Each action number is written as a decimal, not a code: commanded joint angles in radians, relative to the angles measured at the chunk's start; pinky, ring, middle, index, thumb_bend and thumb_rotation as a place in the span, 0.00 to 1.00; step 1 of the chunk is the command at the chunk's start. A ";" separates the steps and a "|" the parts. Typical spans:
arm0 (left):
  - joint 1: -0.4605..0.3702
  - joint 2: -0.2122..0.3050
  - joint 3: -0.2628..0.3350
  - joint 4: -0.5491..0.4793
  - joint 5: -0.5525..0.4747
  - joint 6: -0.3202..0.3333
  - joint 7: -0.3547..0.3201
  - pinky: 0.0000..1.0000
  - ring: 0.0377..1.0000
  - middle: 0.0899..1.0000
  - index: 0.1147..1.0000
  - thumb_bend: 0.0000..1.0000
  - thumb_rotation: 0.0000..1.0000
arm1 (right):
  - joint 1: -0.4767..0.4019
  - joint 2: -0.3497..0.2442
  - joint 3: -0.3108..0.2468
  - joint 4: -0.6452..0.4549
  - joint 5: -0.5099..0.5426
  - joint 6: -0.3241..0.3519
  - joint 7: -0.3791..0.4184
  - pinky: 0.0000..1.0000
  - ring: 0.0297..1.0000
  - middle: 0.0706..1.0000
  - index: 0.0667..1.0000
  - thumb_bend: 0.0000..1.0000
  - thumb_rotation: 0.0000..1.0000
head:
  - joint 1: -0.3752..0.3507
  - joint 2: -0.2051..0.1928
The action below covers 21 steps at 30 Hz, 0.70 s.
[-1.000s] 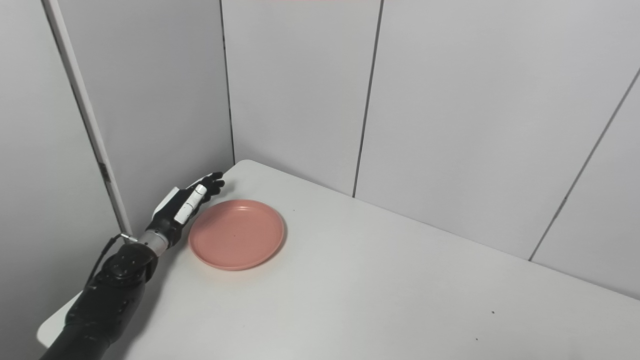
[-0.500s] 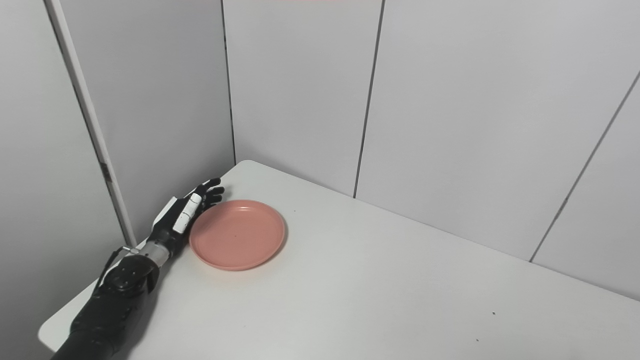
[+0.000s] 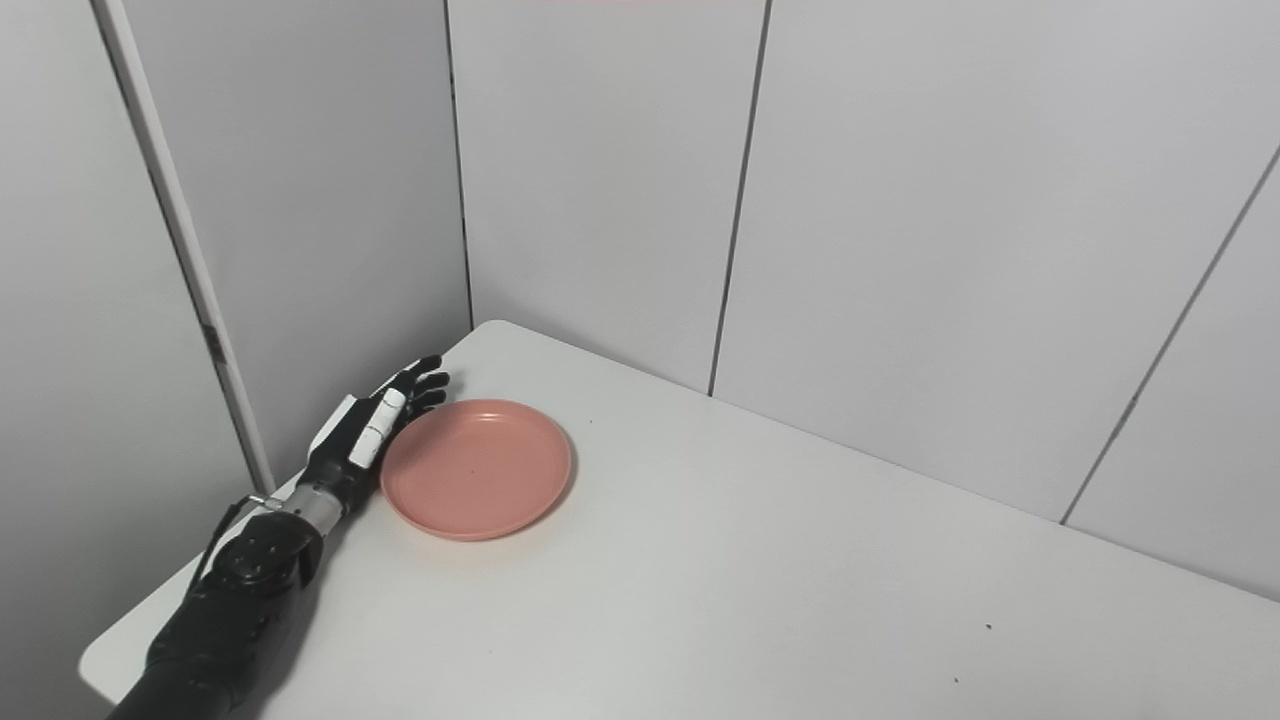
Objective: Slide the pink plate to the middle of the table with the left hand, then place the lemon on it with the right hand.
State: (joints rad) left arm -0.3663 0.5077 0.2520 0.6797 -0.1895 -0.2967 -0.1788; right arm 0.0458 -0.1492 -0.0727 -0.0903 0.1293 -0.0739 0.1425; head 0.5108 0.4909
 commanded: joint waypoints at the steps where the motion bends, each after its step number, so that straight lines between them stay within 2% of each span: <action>1: -0.016 -0.009 -0.006 0.009 -0.008 -0.006 -0.013 0.90 0.88 0.87 0.86 0.84 1.00 | 0.013 0.005 0.000 0.009 0.012 -0.013 0.001 0.95 0.97 0.97 0.97 0.90 0.96 | -0.002 0.002; 7: -0.011 -0.031 -0.010 -0.016 -0.027 -0.004 -0.028 0.89 0.88 0.86 0.86 0.83 1.00 | 0.012 0.009 0.003 0.009 -0.001 -0.019 -0.007 0.93 0.96 0.96 0.96 0.91 0.96 | -0.009 0.002; 11: -0.013 -0.045 -0.015 -0.031 -0.042 0.021 -0.033 0.90 0.88 0.86 0.86 0.83 1.00 | 0.009 0.012 0.002 0.012 -0.007 -0.021 -0.010 0.91 0.95 0.96 0.96 0.91 0.97 | -0.012 0.001; 14: -0.014 -0.052 -0.024 -0.040 -0.028 0.024 -0.029 0.91 0.88 0.87 0.87 0.83 1.00 | 0.005 0.014 0.002 0.022 -0.007 -0.027 -0.010 0.92 0.96 0.96 0.96 0.93 0.96 | -0.015 -0.003; 19: -0.011 -0.063 -0.041 -0.054 -0.005 0.010 -0.016 0.88 0.87 0.86 0.86 0.82 1.00 | 0.001 0.017 0.002 0.032 -0.010 -0.037 -0.009 0.92 0.96 0.96 0.97 0.94 0.96 | -0.018 -0.005; 21: -0.006 -0.070 -0.046 -0.068 -0.016 0.033 -0.027 0.91 0.89 0.88 0.88 0.85 1.00 | 0.001 0.019 0.002 0.030 -0.013 -0.037 -0.011 0.92 0.96 0.96 0.96 0.95 0.96 | -0.019 -0.004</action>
State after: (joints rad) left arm -0.3673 0.4656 0.2255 0.6259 -0.2069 -0.2729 -0.1851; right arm 0.0423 -0.1435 -0.0750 -0.0840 0.1139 -0.0745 0.1386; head 0.4924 0.4863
